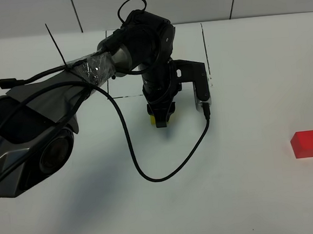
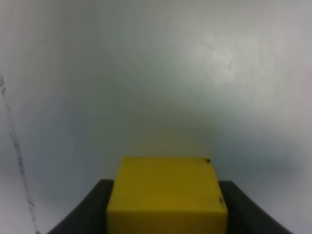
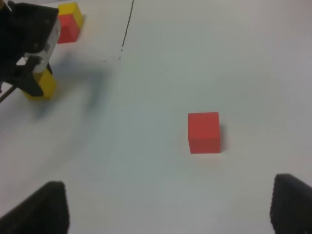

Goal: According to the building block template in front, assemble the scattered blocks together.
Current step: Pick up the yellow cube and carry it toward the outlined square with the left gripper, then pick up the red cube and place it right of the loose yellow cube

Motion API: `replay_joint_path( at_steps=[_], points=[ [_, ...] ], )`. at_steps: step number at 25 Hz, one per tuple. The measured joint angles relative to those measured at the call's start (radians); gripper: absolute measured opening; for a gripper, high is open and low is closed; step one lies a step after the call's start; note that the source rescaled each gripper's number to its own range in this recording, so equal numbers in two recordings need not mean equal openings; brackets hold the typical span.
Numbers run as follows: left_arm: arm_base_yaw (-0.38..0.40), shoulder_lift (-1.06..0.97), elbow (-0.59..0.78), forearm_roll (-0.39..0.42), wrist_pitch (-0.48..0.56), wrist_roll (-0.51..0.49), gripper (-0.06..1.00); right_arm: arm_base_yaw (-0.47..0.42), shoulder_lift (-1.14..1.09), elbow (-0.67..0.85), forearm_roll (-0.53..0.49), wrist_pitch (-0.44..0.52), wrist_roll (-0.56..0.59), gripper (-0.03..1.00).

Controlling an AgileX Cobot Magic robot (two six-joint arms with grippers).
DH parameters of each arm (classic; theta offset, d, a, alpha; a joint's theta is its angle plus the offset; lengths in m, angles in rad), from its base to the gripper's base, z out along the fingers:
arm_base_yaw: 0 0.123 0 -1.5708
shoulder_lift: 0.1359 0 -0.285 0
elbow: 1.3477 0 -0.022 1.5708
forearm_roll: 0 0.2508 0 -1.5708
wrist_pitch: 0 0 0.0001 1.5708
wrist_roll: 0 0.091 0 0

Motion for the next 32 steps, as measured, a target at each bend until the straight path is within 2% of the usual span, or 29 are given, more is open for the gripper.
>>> replay_joint_path(
  at_steps=[12, 14, 16, 21, 24, 28, 32],
  points=[
    [0.001, 0.003, 0.000, -0.070, -0.022, 0.020, 0.00, 0.000, 0.000, 0.000, 0.000, 0.000, 0.000, 0.75],
    [0.001, 0.003, 0.000, -0.073, -0.022, 0.021, 0.03, 0.000, 0.000, 0.000, 0.000, 0.000, 0.000, 0.74],
    [0.001, 0.013, 0.000, -0.087, -0.022, 0.023, 0.18, 0.000, 0.000, 0.000, 0.000, 0.000, 0.000, 0.74],
    [0.000, 0.014, 0.001, -0.092, -0.022, 0.026, 0.71, 0.000, 0.000, 0.000, 0.000, 0.000, 0.000, 0.74],
    [0.000, -0.016, 0.001, -0.093, -0.023, 0.026, 0.92, 0.000, 0.000, 0.000, 0.000, 0.000, 0.000, 0.74],
    [0.000, -0.099, 0.001, -0.096, -0.024, -0.014, 0.99, 0.000, 0.000, 0.000, 0.000, 0.000, 0.000, 0.74],
    [0.009, -0.172, 0.001, -0.089, -0.031, -0.130, 1.00, 0.000, 0.000, 0.000, 0.000, 0.000, 0.000, 0.74]
  ],
)
